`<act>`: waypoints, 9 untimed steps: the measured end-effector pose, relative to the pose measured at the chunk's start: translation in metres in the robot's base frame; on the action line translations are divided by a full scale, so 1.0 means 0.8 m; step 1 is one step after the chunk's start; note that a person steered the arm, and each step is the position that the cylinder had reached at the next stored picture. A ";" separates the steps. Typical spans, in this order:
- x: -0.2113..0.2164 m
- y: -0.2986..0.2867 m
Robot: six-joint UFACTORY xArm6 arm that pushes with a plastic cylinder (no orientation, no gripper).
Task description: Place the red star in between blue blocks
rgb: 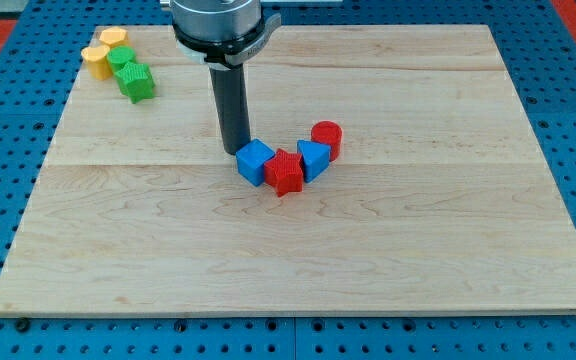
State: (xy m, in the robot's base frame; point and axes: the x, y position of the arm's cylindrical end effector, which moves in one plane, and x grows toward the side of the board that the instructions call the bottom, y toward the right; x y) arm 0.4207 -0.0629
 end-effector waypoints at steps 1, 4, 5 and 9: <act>0.000 0.000; -0.001 0.000; 0.001 -0.014; 0.091 0.103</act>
State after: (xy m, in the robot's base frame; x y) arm 0.4936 0.0195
